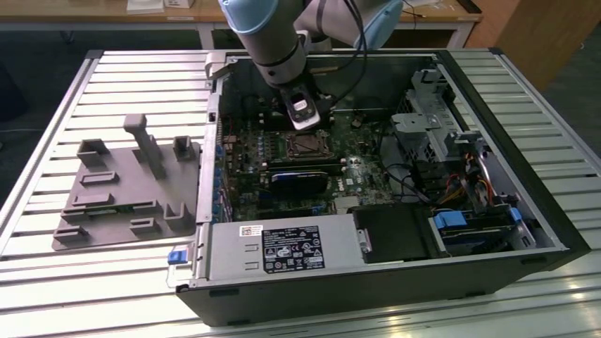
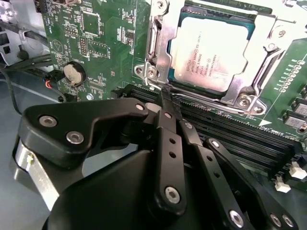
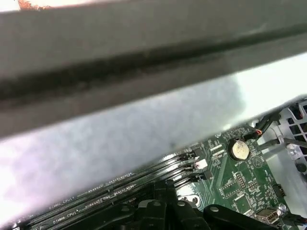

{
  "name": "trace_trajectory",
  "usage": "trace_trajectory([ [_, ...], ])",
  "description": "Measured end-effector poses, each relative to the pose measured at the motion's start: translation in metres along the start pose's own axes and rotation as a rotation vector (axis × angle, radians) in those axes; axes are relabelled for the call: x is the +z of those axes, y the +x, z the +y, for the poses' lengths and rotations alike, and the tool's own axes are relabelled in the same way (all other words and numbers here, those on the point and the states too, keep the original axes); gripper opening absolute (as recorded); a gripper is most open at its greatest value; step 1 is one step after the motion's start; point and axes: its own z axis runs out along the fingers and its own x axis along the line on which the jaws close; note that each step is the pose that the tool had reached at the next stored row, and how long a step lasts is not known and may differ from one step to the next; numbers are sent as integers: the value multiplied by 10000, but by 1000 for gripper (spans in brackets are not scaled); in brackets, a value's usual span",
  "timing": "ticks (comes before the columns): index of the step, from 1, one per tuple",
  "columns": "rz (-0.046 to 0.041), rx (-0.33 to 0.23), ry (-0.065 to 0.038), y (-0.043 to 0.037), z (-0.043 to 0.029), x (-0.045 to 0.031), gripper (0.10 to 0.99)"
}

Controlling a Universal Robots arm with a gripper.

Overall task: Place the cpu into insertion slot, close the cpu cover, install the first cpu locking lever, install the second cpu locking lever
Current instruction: 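Install the first cpu locking lever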

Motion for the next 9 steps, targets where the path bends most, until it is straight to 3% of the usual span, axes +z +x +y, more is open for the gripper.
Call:
trace_trajectory([
  [9, 0, 1, 1, -23, -18, 2, 102],
])
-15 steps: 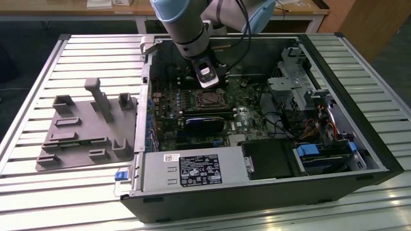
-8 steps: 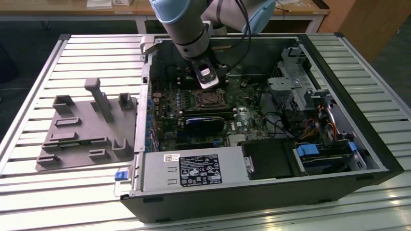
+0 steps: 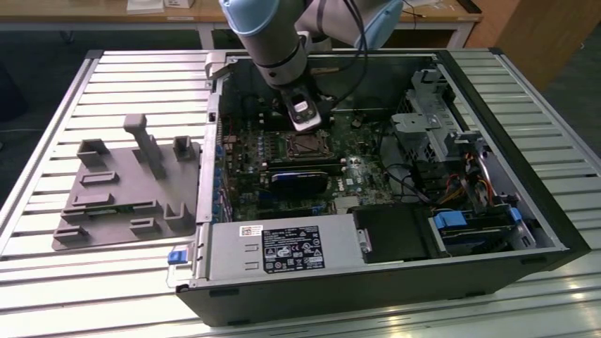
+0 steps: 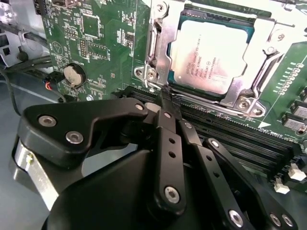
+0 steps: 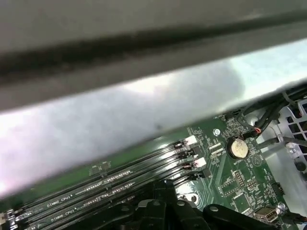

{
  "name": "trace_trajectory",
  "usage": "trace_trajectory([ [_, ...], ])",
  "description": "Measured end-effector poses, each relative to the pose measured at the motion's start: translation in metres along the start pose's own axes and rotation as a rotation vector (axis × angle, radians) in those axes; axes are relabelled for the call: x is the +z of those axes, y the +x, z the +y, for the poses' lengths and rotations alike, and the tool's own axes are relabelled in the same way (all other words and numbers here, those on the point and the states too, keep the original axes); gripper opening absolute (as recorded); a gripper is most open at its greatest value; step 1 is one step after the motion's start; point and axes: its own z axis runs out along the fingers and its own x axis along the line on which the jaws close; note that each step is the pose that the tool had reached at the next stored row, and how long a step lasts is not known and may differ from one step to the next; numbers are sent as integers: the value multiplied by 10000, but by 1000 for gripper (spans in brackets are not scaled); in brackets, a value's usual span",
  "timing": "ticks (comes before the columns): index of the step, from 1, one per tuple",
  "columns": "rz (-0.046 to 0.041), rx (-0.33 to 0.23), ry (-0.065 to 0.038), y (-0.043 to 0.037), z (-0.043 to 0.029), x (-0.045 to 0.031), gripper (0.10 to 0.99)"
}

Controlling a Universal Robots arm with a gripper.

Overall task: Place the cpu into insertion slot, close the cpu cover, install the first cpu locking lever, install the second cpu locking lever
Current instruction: 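Install the first cpu locking lever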

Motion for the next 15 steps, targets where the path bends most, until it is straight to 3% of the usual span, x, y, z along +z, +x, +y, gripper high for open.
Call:
trace_trajectory([
  [10, 10, 11, -27, -45, -39, -4, 102],
  [15, 47, 55, -134, -52, -38, -23, 102],
])
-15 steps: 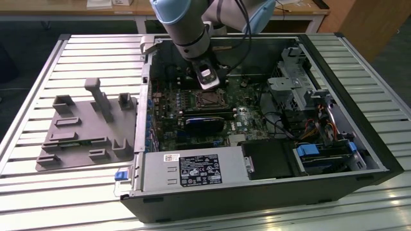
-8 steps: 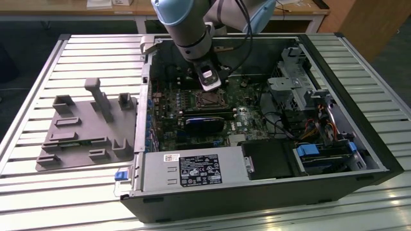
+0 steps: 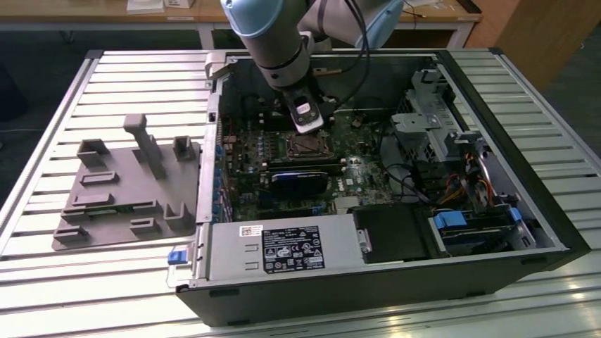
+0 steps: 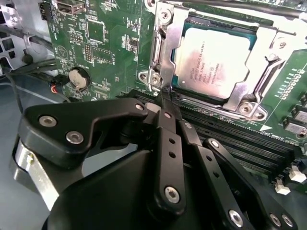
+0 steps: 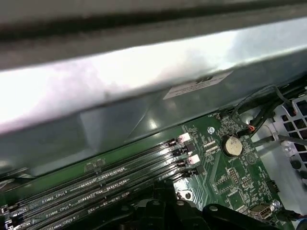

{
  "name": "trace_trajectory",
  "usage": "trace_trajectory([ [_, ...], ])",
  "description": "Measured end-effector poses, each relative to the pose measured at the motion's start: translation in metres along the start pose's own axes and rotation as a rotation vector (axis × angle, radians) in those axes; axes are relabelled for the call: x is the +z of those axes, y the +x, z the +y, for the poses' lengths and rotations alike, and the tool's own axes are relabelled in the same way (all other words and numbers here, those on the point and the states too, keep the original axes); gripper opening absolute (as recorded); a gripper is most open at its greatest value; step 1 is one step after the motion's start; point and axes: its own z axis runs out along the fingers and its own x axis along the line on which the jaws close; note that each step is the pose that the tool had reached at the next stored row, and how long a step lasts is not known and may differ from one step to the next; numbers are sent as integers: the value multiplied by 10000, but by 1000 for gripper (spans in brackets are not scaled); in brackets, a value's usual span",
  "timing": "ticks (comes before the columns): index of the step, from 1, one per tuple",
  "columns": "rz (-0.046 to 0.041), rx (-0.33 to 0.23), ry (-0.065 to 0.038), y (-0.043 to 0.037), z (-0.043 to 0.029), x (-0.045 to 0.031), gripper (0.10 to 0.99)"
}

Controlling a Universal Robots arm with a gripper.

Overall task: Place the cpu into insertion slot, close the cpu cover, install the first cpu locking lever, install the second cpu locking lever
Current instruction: 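Install the first cpu locking lever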

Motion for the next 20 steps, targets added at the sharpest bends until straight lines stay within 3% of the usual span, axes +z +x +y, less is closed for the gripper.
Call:
trace_trajectory([
  [7, 97, 112, -275, -10, -25, 0, 102],
  [20, 126, 148, -359, -30, -88, 2, 102],
])
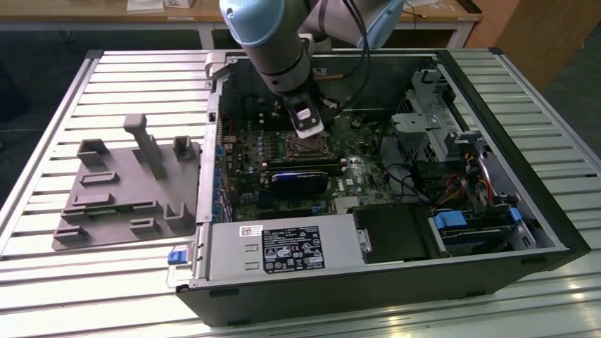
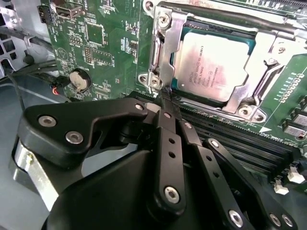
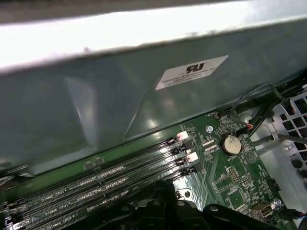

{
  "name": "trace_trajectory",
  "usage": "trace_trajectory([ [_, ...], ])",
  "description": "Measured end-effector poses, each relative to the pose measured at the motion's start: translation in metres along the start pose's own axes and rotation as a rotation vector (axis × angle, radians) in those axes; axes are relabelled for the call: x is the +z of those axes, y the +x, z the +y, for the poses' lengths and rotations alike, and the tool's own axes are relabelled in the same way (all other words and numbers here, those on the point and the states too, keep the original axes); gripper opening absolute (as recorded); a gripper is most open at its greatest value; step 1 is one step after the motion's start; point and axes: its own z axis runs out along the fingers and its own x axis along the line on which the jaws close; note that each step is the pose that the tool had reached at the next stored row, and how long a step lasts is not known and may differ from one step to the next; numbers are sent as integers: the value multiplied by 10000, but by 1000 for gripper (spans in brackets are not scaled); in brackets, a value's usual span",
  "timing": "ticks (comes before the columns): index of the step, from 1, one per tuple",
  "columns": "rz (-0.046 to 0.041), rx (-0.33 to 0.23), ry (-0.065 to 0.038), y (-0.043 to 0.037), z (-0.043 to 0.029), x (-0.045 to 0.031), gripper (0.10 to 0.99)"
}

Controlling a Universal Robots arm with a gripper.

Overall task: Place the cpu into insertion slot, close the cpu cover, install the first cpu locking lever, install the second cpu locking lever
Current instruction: 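Install the first cpu locking lever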

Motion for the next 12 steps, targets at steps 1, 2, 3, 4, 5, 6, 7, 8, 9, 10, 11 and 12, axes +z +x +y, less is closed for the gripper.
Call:
trace_trajectory([
  [1, 2, 3, -6, 0, -3, 2, 102],
  [2, 3, 4, -9, 0, -6, 5, 102],
  [3, 4, 5, -13, 0, -9, 8, 102],
  [4, 4, 5, -16, 0, -13, 11, 102],
  [5, 4, 7, -16, 0, -14, 11, 102],
  [6, 7, 9, -21, 0, -15, 11, 102],
  [7, 10, 12, -28, 0, -15, 11, 102],
  [8, 11, 13, -32, 0, -15, 12, 102],
  [9, 11, 14, -35, 0, -15, 12, 102],
  [10, 11, 14, -36, 0, -15, 12, 102],
  [11, 10, 14, -37, -1, -14, 9, 102],
  [12, 10, 14, -39, -3, -11, 3, 102],
])
